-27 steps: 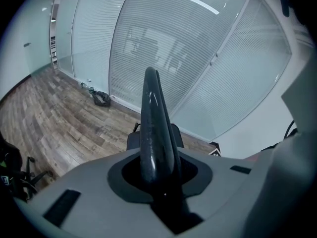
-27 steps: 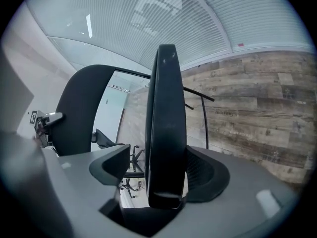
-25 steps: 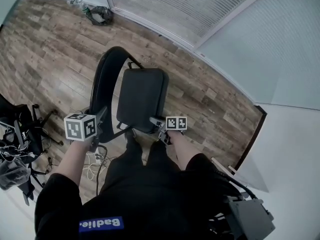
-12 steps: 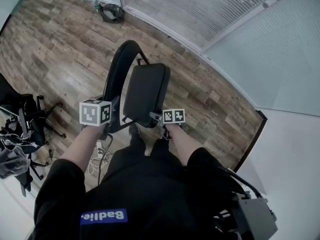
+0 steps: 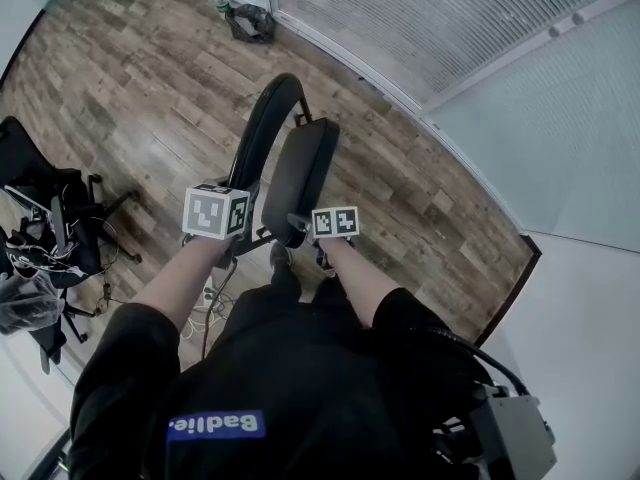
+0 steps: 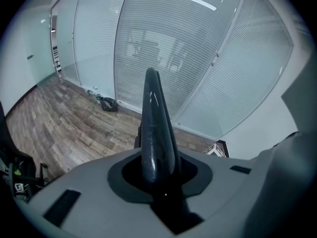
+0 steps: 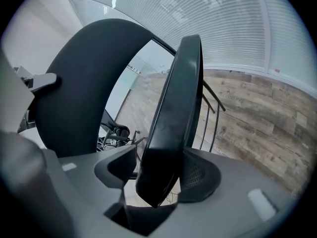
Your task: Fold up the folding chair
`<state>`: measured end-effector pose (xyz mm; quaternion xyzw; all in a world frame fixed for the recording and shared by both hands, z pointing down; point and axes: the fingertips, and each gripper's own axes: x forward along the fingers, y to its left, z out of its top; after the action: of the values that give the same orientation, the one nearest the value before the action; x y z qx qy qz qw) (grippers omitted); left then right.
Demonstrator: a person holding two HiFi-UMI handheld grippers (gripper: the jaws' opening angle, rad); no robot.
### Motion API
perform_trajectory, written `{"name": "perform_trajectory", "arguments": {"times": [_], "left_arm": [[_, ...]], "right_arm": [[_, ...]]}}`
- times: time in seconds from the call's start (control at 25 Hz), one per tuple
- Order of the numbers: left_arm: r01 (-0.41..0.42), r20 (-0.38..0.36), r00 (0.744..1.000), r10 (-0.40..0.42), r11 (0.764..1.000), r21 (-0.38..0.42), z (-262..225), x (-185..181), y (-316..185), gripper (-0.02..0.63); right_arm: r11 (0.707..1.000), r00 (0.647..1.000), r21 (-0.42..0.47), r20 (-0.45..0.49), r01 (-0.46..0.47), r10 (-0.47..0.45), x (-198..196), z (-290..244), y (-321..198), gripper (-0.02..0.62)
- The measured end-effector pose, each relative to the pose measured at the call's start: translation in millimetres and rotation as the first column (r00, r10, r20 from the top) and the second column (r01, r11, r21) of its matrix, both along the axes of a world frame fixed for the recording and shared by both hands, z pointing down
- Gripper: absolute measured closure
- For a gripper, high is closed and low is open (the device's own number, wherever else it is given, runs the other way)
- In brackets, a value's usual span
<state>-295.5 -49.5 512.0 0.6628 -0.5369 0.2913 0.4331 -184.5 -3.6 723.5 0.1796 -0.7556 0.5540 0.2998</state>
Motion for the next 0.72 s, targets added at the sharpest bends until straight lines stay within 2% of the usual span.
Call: {"name": "perform_trajectory", "arguments": {"times": [0.28,0.72], "left_arm": [[-0.004,0.03,1.0,0.004,1.0,0.007,-7.0,-0.7,0.9,0.517],[-0.008,0.069,0.998,0.007,1.0,0.014,-11.1,-16.2,3.0,0.518]], "right_arm": [[0.999,0.999,0.015,0.025,0.036,-0.037,-54.1,-15.3,2.7,0.359],[0.998,0.997,0.032,-0.045,0.062,-0.06,-106.0,-22.3,6.9,0.359]]}}
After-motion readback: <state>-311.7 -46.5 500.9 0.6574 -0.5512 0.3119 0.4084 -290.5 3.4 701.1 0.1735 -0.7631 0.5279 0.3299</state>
